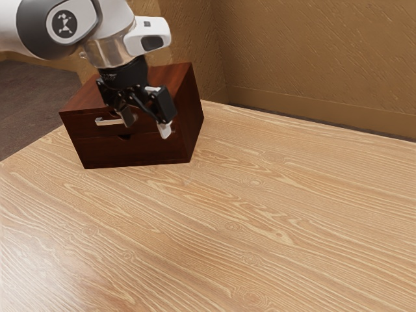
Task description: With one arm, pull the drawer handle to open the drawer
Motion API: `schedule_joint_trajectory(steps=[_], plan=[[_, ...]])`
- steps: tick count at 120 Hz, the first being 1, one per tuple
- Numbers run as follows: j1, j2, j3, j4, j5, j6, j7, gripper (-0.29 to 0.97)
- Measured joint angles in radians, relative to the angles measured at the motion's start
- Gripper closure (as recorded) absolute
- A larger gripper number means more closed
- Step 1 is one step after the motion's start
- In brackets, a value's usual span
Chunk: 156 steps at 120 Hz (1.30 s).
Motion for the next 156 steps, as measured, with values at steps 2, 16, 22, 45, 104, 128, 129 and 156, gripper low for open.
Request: schedule_joint_trajectory(steps=[2,16,22,45,104,128,129,156], plan=[[0.003,0.000,0.000,0.000,0.001,-0.002,-0.002,0.00],[0.025,0.000,0.000,0.001,0.006,-0.011,-0.015,0.00],[0.036,0.000,0.000,0.001,0.007,-0.014,-0.019,0.00],[0.078,-0.010,0.003,0.160,-0.006,-0.070,-0.048,0.00],[0.091,0.004,0.158,0.177,-0.076,-0.133,-0.700,0.00],[0.226,0.014,0.163,0.173,-0.081,-0.113,-0.898,0.00],[0.232,0.015,0.163,0.173,-0.081,-0.112,-0.905,0.00],[0.316,-0.031,0.190,-0.057,-0.081,0.020,-1.063,0.00]])
